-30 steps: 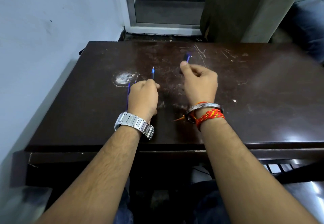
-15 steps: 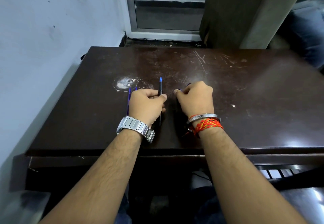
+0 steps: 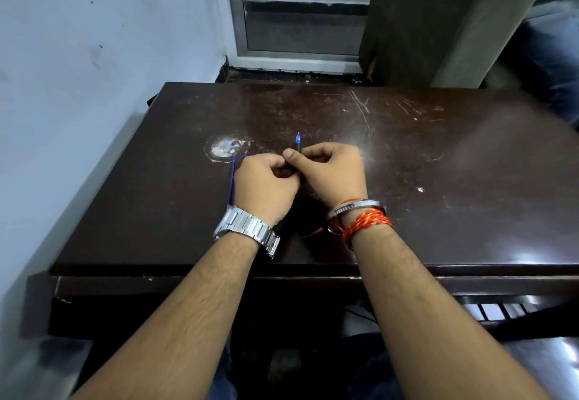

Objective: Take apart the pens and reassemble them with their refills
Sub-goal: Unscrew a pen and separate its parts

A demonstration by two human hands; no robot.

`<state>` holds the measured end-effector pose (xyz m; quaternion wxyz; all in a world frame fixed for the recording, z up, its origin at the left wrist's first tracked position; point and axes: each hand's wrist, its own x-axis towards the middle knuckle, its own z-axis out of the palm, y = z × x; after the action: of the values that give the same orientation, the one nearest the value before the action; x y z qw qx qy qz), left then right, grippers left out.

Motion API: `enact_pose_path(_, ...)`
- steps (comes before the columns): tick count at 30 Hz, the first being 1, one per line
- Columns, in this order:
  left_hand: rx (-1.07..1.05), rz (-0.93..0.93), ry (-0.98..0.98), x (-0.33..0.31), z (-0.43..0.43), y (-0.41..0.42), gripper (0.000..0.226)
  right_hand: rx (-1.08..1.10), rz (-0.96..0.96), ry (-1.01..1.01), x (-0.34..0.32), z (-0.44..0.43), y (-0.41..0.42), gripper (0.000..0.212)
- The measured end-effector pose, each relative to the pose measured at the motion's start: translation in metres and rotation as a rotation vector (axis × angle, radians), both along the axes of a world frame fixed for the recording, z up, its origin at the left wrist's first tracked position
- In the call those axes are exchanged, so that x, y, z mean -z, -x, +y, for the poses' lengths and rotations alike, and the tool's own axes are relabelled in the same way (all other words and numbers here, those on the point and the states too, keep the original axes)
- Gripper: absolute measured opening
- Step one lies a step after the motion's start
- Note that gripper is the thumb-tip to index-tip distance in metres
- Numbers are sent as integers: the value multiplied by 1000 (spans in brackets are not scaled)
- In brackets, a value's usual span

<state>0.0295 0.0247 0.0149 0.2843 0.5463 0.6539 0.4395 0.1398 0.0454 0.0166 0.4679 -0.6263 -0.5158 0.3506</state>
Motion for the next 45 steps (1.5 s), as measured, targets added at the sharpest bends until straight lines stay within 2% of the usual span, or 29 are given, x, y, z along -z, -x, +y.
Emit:
enact_pose_path(5, -39, 97, -32, -6, -2, 1, 9, -48, 130, 73, 1, 2, 1, 18)
enact_pose_path(8, -13, 127, -25, -8, -1, 3, 7, -96, 205, 99, 2, 3, 3, 24)
enact_pose_path(13, 8, 55, 23, -8, 3, 8, 11, -126, 224, 118, 3, 7, 3, 25)
enact_pose_path(17, 30, 5, 56, -8, 3, 15, 11, -155, 349, 142, -1, 8, 3, 30)
enact_pose_path(22, 42, 77, 51, -7, -1, 13, 11, -68, 329, 42, -1, 3, 2, 23)
enact_pose_path(24, 41, 52, 59, -7, 0, 12, 9, -62, 339, 18, -2, 3, 2, 13)
enact_pose_path(28, 31, 27, 61, -7, 1, 13, 14, -52, 449, 51, -6, 9, 2, 13)
enact_pose_path(29, 24, 29, 62, -7, 0, 13, 15, -48, 444, 57, -5, 9, 2, 9)
enact_pose_path(32, 26, 61, 56, -6, 1, 12, 13, -70, 346, 41, 1, 4, 5, 29)
enact_pose_path(34, 39, 57, 59, -6, 0, 11, 12, -75, 317, 23, 1, 4, 5, 20)
enact_pose_path(38, 33, 20, 52, -5, 2, 10, 13, -54, 477, 49, -6, 8, 3, 17)
enact_pose_path(40, 17, 24, 39, -4, 2, 10, 12, -50, 396, 50, -5, 8, 1, 9)
enact_pose_path(42, 17, 38, 26, -4, 3, 10, 11, -58, 304, 42, -1, 4, 2, 26)
enact_pose_path(45, 30, 28, 24, -4, 3, 9, 11, -62, 366, 29, -4, 5, 4, 16)
